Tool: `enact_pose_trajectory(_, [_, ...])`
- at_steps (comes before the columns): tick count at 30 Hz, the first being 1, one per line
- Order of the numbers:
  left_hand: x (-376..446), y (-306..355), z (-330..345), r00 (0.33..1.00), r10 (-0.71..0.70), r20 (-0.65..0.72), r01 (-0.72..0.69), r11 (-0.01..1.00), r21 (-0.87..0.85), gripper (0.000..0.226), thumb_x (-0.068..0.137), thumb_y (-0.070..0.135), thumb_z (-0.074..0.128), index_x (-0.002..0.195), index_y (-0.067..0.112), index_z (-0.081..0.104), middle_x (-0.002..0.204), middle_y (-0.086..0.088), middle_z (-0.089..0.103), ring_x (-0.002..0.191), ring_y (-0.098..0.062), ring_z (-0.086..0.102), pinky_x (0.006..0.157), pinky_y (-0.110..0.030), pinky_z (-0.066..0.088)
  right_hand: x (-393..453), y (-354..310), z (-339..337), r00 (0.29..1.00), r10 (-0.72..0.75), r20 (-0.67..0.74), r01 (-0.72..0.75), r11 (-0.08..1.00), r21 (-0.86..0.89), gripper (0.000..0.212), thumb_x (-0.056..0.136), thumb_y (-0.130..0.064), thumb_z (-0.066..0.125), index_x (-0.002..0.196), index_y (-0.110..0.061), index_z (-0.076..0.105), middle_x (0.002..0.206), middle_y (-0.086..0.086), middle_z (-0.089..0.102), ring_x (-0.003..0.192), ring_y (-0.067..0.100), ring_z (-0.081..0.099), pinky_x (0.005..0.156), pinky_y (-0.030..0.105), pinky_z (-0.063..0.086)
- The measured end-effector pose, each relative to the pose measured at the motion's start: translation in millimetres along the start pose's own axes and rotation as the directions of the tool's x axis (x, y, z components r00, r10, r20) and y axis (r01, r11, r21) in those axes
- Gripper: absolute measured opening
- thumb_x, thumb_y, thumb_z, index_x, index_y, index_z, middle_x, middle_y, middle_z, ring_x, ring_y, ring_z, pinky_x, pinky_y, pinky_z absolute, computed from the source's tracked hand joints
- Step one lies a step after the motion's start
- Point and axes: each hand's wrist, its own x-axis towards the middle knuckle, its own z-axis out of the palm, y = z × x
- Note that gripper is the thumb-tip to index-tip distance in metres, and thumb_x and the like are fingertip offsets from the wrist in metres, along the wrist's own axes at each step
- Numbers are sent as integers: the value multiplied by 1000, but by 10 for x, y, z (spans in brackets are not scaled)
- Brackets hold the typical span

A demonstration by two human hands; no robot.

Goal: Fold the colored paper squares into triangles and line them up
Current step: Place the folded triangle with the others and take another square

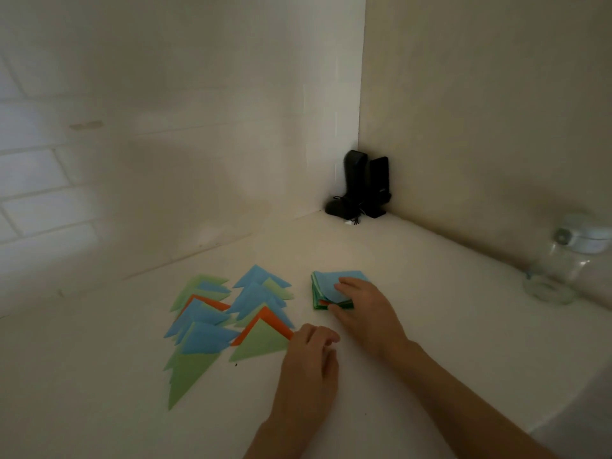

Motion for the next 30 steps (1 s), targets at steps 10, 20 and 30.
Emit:
enact_pose_trajectory(10, [26, -77, -10, 1000, -16, -12, 15, 996, -90, 23, 76, 5, 54, 91, 21, 61, 88, 11, 53, 77, -5, 52, 68, -19, 46, 14, 31, 166, 982, -67, -177, 45, 991, -128, 3, 71, -18, 75, 71, -21, 74, 96, -4, 70, 81, 24, 64, 56, 36, 51])
enact_pose_trajectory(20, [25, -81, -20, 999, -51, -2, 50, 989, -142, 30, 76, -4, 59, 90, 23, 60, 87, 13, 53, 79, -1, 51, 68, -8, 40, -50, -50, 5, 977, 71, -200, -83, 995, -53, 13, 75, -37, 74, 75, -24, 75, 90, -11, 71, 84, 17, 60, 73, 36, 45])
enact_pose_trajectory(30, [560, -10, -69, 953, -296, -65, 277, 938, -210, 18, 91, 13, 56, 106, 22, 53, 106, -2, 54, 97, -17, 56, 88, -31, 47, -364, -7, -316, 942, -135, -308, 95, 985, -141, 13, 64, -24, 79, 67, -27, 67, 94, -10, 70, 92, 14, 63, 83, 27, 34])
